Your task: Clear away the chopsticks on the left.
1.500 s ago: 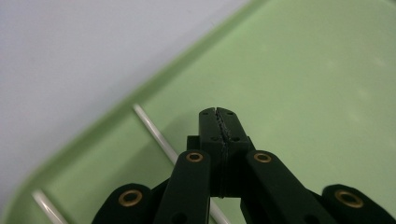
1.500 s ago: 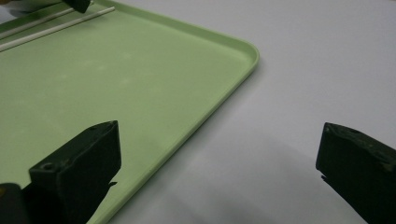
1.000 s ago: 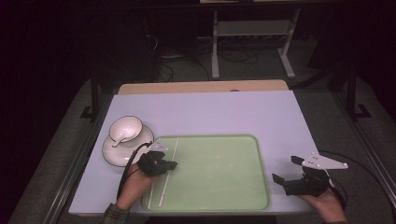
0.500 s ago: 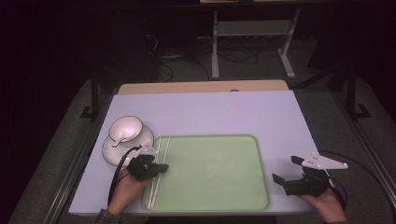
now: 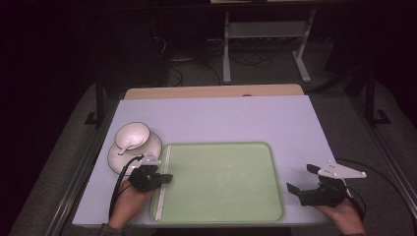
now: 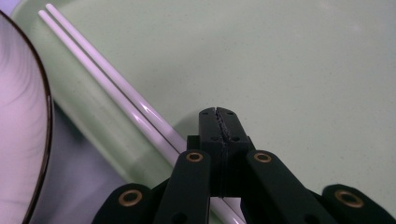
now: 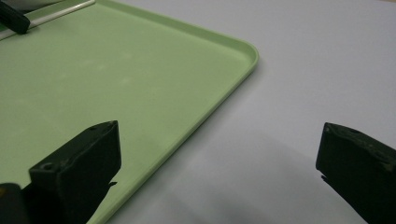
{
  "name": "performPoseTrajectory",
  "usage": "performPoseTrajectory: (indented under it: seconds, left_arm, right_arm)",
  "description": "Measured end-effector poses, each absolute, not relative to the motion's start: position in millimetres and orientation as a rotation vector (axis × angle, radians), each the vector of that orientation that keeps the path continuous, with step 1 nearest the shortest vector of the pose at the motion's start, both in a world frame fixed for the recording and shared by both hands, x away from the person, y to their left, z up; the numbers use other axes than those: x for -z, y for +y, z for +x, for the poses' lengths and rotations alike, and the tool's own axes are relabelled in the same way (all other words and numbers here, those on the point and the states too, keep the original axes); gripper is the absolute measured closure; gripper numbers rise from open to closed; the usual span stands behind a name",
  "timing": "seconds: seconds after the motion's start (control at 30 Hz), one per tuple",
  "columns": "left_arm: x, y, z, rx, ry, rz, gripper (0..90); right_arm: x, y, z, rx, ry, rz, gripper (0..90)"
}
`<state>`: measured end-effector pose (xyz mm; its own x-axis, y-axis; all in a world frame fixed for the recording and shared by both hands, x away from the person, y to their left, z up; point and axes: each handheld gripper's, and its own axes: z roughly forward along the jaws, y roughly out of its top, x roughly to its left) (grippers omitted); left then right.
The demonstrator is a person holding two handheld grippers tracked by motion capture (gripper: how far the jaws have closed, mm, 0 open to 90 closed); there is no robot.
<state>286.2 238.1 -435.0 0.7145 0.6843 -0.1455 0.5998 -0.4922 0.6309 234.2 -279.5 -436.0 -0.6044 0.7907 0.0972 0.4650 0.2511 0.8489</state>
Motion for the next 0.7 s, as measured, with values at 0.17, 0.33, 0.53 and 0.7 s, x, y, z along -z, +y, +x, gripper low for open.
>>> performPoseTrajectory:
  seconds: [0.17,0.33,0.53,0.7]
  left_arm:
    - [434.9,237.6,286.2,-0.165,0.966,2.249,89.8]
    - [434.5,237.4,286.2,-0.168,0.957,2.256,89.8]
    - [428.5,238.6,285.1,-0.167,0.92,2.224,83.4]
    - [423.7,240.6,285.1,-0.174,0.91,2.204,65.4]
  right_arm:
    - [435.9,-279.4,234.1,-1.293,2.178,1.152,0.0]
    - [435.9,-279.6,234.3,-1.293,2.178,1.153,0.0]
    - [436.0,-279.7,234.5,-1.292,2.177,1.155,0.0]
    - [435.7,-278.8,234.1,-1.293,2.177,1.151,0.0]
